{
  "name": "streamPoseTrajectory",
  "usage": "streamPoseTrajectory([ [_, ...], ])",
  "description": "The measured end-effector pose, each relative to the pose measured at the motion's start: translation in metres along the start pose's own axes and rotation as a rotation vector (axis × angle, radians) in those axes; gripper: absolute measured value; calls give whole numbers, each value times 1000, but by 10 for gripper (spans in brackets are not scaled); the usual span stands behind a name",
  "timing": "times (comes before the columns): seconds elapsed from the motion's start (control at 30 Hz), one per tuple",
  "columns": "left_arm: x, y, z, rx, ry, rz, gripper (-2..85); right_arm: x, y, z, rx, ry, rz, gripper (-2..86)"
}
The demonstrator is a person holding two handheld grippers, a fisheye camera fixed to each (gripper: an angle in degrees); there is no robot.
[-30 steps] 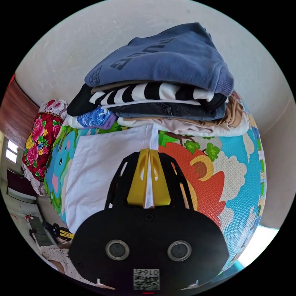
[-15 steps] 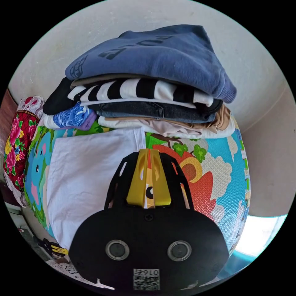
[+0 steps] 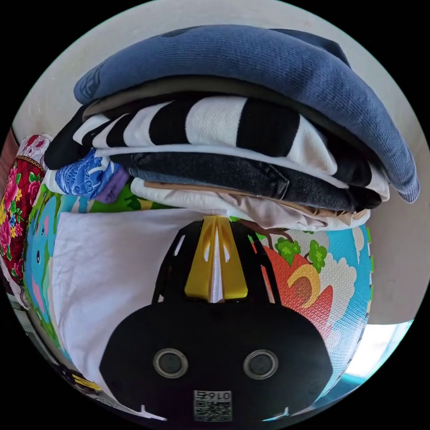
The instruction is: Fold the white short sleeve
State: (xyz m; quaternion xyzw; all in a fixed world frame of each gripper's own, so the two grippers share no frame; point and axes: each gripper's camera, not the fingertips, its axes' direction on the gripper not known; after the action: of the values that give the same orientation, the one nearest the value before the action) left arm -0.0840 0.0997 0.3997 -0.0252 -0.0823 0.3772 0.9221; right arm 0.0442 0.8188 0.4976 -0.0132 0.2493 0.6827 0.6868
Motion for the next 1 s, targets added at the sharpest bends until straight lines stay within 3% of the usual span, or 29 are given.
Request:
streamPoseTrajectory([
  [0.2, 5, 4, -14, 26, 46, 33, -10, -19, -40, -50, 40, 7, 19, -5],
  [0.33, 5, 9, -29, 51, 68, 24, -9, -89, -49, -132, 260, 158, -133, -1],
  [0.5, 5, 35, -62, 105, 16, -34, -4, -212, -62, -194, 342, -103, -482, 20],
  [0.67, 7, 62, -94, 155, -133, -83, 27, -306, -139, -187, 229, -162, -520, 84],
  [0.83, 4, 69, -93, 115, -44, -83, 57, -336, -222, -163, -4, -263, -410, 91],
  [1.0, 10, 63, -66, -12, 46, -12, 73, -350, -271, -170, -71, -124, -390, 73],
])
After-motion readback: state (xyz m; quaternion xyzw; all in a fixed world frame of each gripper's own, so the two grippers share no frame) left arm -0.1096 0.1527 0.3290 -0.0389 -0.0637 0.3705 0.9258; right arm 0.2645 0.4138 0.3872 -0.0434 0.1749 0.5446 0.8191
